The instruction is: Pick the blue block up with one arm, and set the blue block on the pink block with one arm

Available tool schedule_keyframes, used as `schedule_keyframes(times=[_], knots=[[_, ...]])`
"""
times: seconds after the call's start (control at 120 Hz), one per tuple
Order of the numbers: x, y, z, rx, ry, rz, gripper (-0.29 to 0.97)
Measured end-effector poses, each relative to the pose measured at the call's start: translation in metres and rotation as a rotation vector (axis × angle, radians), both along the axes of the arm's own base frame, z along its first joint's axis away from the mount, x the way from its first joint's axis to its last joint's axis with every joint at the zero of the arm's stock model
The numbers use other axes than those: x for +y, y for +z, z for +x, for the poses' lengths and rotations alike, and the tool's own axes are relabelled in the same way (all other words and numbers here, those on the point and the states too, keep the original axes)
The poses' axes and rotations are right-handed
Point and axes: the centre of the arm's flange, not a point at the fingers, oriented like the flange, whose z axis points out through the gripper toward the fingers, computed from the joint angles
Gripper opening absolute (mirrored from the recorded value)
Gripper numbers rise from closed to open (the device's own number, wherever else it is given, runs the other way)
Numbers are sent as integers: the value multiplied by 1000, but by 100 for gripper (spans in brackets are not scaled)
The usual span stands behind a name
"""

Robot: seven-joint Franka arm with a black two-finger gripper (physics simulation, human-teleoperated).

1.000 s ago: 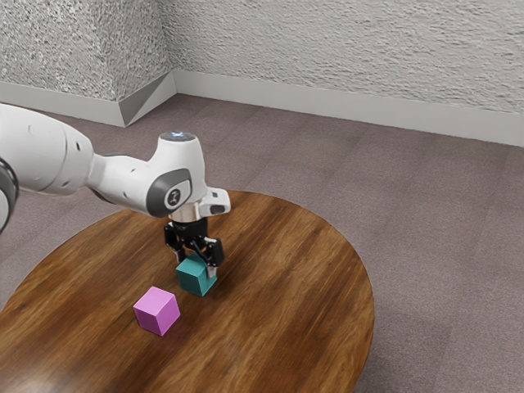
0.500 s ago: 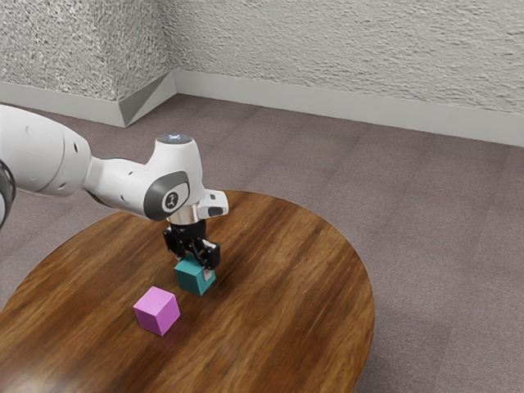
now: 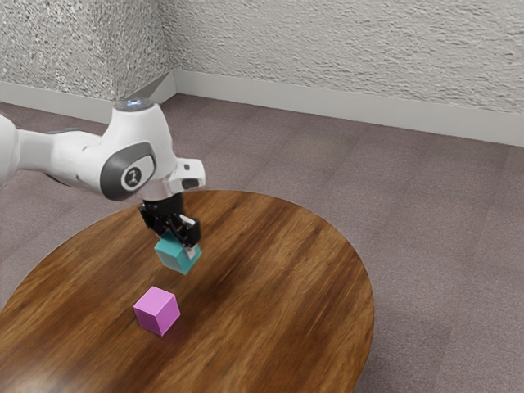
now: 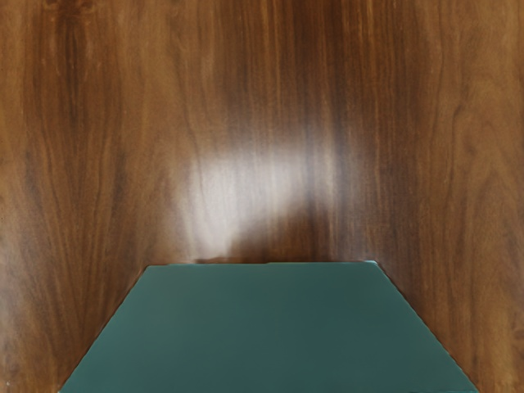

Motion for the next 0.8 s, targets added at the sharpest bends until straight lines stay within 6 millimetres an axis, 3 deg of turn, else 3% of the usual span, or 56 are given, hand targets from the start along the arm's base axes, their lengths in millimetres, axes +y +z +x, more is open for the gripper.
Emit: schedule_keyframes(times=[0.142,0.317,0.508,0.8], knots=[[2,10,-30,27,8,4,38],[13,-6,-57,93,32,7,38],[15,-13,-68,120,40,9,38],[18,-25,-68,148,50,8,38]])
